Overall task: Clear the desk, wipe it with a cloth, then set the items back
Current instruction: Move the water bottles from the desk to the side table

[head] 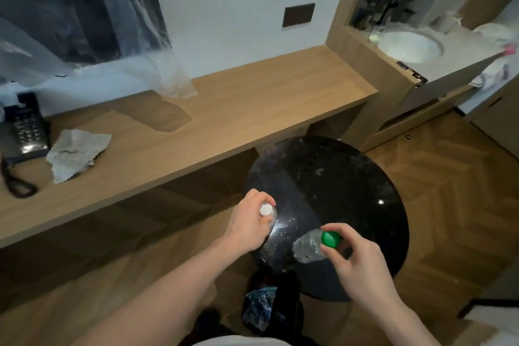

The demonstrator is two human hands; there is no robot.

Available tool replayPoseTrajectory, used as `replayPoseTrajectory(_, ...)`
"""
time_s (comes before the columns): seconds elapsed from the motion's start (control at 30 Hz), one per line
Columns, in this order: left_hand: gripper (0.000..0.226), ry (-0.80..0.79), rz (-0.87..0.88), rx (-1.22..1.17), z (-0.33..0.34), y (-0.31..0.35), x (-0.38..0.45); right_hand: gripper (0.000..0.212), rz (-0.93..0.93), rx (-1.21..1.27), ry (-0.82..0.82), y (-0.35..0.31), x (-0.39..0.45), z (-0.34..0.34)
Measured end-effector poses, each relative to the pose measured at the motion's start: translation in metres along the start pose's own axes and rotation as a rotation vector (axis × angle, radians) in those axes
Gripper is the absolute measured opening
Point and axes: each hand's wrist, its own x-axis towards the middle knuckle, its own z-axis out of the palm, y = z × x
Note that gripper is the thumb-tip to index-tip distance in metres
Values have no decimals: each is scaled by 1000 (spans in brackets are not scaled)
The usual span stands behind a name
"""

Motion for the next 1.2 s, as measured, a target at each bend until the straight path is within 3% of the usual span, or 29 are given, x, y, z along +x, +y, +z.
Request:
replayPoseTrajectory(0.27,25,169,-176,-6,50,29,19,32,-172,-31,-194,44,58,-35)
replayPoseTrajectory(0.4,46,158,-269,19,50,38,23,33,-218,-51,-281,55,74,-24)
replayPoseTrajectory(0.63,77,158,-287,-75,51,41,-31,36,-284,-60,-403,53,94,7)
replayPoseTrajectory(0.9,78,220,-427,-186,58,49,-104,34,-279,2,-432,45,99,24)
replayPoseTrajectory(1.03,77,237,-522,-176,57,49,-121,44,-362,-3,-442,45,99,27)
replayPoseTrajectory(1.2,79,255,-542,-160,48,49,-131,54,-340,-30,-484,41,92,19)
